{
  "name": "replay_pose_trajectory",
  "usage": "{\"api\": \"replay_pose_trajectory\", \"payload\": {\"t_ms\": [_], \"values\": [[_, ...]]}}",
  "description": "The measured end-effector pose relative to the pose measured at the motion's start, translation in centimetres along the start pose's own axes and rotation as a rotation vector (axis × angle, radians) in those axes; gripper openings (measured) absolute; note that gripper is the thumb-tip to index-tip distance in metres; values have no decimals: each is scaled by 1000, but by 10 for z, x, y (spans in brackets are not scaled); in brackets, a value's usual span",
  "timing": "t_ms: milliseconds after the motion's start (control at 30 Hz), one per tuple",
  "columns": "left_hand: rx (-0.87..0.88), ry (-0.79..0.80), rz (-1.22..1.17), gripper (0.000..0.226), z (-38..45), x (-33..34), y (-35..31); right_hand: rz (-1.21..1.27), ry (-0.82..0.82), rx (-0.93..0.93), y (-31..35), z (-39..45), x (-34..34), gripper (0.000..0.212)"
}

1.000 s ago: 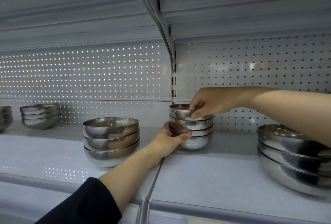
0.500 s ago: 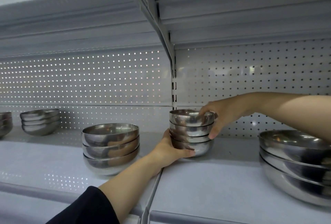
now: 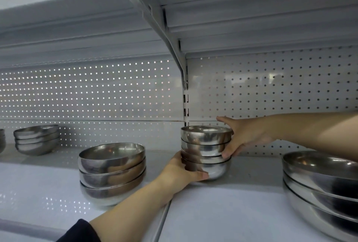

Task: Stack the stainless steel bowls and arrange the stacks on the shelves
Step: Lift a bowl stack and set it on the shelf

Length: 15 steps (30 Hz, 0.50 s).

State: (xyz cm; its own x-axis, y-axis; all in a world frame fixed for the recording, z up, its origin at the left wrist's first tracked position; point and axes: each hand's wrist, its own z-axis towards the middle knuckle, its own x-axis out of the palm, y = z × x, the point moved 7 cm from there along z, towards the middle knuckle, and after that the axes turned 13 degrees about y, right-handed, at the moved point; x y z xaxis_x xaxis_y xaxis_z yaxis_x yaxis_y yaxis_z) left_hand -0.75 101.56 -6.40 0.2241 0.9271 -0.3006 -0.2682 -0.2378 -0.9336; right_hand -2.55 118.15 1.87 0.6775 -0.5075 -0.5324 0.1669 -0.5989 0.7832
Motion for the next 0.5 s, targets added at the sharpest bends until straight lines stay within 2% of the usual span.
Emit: {"api": "replay_pose_trajectory", "payload": {"t_ms": [267,500], "values": [[22,-13,25,45,2,-1,-8,151,-30,-72,-6,-6,-12,124],[68,12,29,40,1,-3,-33,122,-57,-125,8,-19,-27,132]]}}
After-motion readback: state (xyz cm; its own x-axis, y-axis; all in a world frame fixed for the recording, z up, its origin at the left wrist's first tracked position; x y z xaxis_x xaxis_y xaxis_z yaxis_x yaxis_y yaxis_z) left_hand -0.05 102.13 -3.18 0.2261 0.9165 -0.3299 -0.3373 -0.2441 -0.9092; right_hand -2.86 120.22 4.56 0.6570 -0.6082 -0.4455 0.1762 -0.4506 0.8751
